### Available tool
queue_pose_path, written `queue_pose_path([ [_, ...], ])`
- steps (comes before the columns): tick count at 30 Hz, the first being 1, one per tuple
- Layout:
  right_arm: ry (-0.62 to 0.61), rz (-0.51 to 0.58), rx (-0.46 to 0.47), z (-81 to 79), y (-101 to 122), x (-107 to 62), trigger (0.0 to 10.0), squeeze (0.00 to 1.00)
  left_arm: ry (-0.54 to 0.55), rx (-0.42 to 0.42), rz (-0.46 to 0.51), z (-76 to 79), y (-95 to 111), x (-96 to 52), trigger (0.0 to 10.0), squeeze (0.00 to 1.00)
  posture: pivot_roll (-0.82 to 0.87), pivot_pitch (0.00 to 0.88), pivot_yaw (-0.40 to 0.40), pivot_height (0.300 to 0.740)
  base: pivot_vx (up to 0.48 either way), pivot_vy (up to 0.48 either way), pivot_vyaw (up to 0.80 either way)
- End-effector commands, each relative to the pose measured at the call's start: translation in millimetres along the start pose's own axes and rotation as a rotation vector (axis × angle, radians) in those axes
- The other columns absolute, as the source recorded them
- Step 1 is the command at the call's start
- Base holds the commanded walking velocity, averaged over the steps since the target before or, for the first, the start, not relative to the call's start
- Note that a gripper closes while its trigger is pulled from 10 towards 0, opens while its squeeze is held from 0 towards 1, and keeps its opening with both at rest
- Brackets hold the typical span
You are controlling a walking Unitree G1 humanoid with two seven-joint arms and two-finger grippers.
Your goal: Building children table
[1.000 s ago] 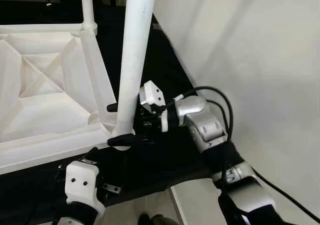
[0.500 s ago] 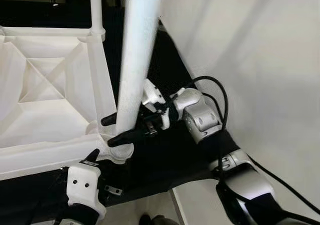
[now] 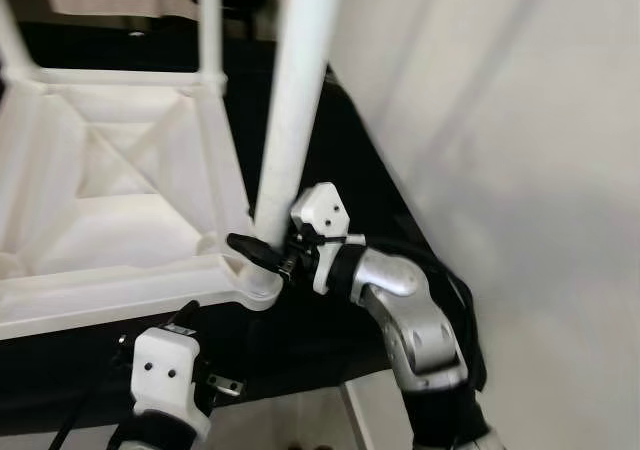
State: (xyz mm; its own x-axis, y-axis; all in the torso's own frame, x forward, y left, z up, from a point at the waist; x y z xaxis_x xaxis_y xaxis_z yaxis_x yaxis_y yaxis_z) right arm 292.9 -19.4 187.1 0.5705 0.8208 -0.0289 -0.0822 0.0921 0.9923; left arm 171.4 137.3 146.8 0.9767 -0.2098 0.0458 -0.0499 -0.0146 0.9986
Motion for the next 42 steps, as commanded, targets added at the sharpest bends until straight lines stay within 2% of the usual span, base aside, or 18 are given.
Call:
queue_pose_path([
  [1,0.004,-0.211,-0.007,-2.4,-41.4,-5.3,0.0,0.0,-0.023,-0.018,-0.013,1.6,-3.3,2.1,10.0,0.0,0.0,0.159,-0.198,0.74,0.0,0.0,0.0],
  [5,0.089,-0.186,0.026,-9.2,-39.0,-0.9,0.0,0.0,-0.019,-0.021,-0.011,1.2,-3.4,2.0,10.0,0.0,0.0,0.151,-0.204,0.74,0.0,0.0,0.0],
  [6,0.129,-0.168,0.048,-12.4,-36.6,1.0,9.8,0.0,-0.016,-0.022,-0.01,1.1,-3.2,1.9,10.0,0.0,0.0,0.152,-0.204,0.74,0.0,0.0,0.0],
  [8,0.192,-0.145,0.061,-16.1,-33.4,3.0,10.0,0.0,-0.014,-0.022,-0.009,1.3,-3.2,1.7,10.0,0.0,0.0,0.152,-0.205,0.74,0.0,0.0,0.0],
  [9,0.298,-0.102,0.096,-17.3,-23.9,6.7,10.0,1.0,-0.015,-0.022,-0.008,1.6,-3.1,1.6,10.0,0.0,0.0,0.151,-0.208,0.74,0.0,0.0,0.0],
  [10,0.298,-0.102,0.096,-17.3,-23.9,6.7,10.0,1.0,-0.015,-0.022,-0.008,1.6,-3.1,1.6,10.0,0.0,0.0,0.151,-0.208,0.74,0.0,0.0,0.0],
  [14,0.502,0.009,0.133,-17.6,8.9,9.4,10.0,1.0,-0.02,-0.025,-0.009,2.4,-3.0,1.4,10.0,0.0,0.0,0.153,-0.205,0.74,0.0,0.0,0.0],
  [16,0.502,0.009,0.133,-17.6,8.9,9.4,10.0,1.0,-0.02,-0.025,-0.009,2.4,-3.0,1.4,10.0,0.0,0.0,0.153,-0.205,0.74,0.0,0.0,0.0],
  [18,0.672,0.024,0.03,-6.8,20.7,7.3,10.0,1.0,-0.022,-0.026,-0.009,3.1,-2.6,1.1,10.0,0.0,0.02,0.154,-0.204,0.74,0.0,0.0,0.0],
  [22,0.741,-0.001,-0.023,-1.2,21.7,6.7,10.0,1.0,-0.022,-0.027,-0.009,3.4,-2.3,0.8,10.0,0.0,0.02,0.156,-0.202,0.74,0.0,0.0,0.0],
  [23,0.794,-0.024,-0.056,3.4,22.0,6.9,10.0,0.82,-0.023,-0.028,-0.009,3.6,-2.1,0.6,10.0,0.0,0.02,0.157,-0.202,0.74,0.0,0.0,0.0],
  [24,0.794,-0.024,-0.056,3.4,22.0,6.9,10.0,0.82,-0.023,-0.028,-0.009,3.6,-2.1,0.6,10.0,0.0,0.02,0.157,-0.202,0.74,0.0,0.0,0.0],
  [25,0.813,-0.031,-0.074,9.2,24.6,11.0,10.0,0.0,-0.023,-0.028,-0.009,4.0,-2.0,0.3,10.0,0.0,0.03,0.155,-0.202,0.74,0.0,0.0,0.0],
  [27,0.837,-0.006,-0.086,18.1,39.9,25.1,10.0,0.0,-0.027,-0.03,-0.011,5.9,-1.9,-0.9,10.0,0.0,0.04,0.158,-0.203,0.74,0.0,0.0,0.0],
  [32,0.853,0.013,-0.086,21.3,49.9,32.0,10.0,0.0,-0.03,-0.032,-0.012,7.3,-1.7,-1.5,10.0,0.0,0.05,0.159,-0.204,0.74,0.0,0.0,0.0],
  [33,0.867,0.016,-0.09,22.8,51.8,33.5,2.4,0.0,-0.035,-0.037,-0.013,8.2,-1.9,-1.8,10.0,0.0,0.05,0.16,-0.205,0.74,0.0,0.0,0.0],
  [34,0.893,0.013,-0.095,23.7,52.7,33.2,0.0,0.0,-0.043,-0.039,-0.013,9.2,-1.9,-1.9,10.0,0.0,0.05,0.16,-0.206,0.74,0.0,0.0,0.0],
  [42,0.951,-0.025,-0.078,33.7,43.8,23.0,0.0,0.0,-0.05,-0.037,-0.011,10.0,-1.6,-2.2,10.0,0.0,0.04,0.162,-0.202,0.74,0.0,0.0,0.0],
])
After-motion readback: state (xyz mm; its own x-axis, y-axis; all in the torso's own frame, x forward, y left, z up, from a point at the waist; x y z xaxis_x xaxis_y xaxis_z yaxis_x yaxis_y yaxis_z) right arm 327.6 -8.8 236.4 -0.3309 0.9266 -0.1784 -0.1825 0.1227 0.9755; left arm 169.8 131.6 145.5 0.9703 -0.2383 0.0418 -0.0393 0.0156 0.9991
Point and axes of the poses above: a point about 5 cm out from each wrist's last joint towards the gripper, its own x axis pointing out of the wrist towards the gripper, its own y axis along the axis of the wrist's last joint, z = x × y, the point moved 2 cm from there along x, pointing out of the wrist towards the gripper, and after that the axes turned 1 degree about x, right-handed, at the moved point
